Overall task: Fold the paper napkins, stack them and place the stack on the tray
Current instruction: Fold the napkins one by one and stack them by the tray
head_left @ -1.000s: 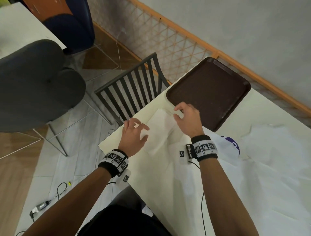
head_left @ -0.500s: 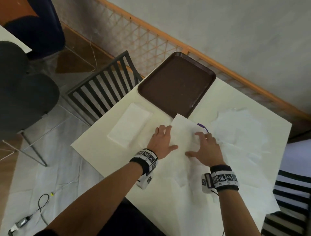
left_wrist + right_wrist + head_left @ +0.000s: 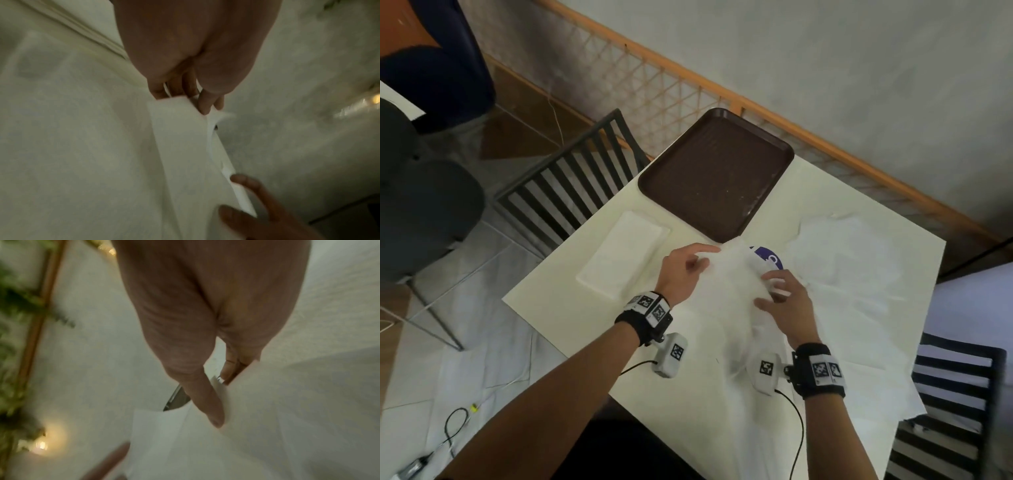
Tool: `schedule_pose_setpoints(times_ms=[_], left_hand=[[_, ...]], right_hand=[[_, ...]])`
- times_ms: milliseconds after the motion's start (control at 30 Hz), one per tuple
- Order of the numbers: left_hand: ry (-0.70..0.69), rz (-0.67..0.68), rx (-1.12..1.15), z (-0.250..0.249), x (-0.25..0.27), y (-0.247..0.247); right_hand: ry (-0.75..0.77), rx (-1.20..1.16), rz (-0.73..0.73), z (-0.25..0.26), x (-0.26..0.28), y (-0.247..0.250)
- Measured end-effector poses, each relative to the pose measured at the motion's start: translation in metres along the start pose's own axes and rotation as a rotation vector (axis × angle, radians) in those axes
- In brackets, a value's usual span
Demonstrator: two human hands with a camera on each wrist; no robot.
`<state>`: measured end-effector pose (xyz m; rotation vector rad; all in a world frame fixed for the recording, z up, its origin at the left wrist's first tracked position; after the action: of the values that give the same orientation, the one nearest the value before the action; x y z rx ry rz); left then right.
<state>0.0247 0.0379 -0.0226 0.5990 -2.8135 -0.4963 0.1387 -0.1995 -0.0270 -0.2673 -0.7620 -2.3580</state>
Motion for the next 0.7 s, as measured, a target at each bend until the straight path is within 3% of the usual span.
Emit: schedule_pose_setpoints(times_ms=[67,200,367,500,700], left_hand=[[-0.008,-0.010,0.012,-0.002,0.010,0.015],[-0.052,-0.031,-0.052,-0.011,0.024,0.038],[-0.099,-0.117,-0.089,-0.024,0.032,0.063],[0.003,-0.189,-0.114,-0.003,0.032,0.088],[0.102,0.025,-0.110,0.036,0.036,0.101]], right_hand=[[0.053,0.072,-0.005,0.009,0.006,0.001],[0.229,0.521,-0.044,0.038,0.015,-0.021],[0.363,0.485,0.004,0.072,0.008,-0.076],[0.241,0.485,0.031,0.050,-0.007,-0.097],[0.218,0.431,0.014,0.047,-0.005,-0.103]])
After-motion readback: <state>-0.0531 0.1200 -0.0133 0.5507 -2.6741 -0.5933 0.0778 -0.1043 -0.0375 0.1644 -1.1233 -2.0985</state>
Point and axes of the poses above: each hand's wrist, its own x-axis away from the middle knuckle, its own y-axis out of the back of the hand, z = x × y, the point moved 4 cm from there along -x, towards the middle knuckle, and after that the axes turned 8 degrees about z, right-handed, at the moved point
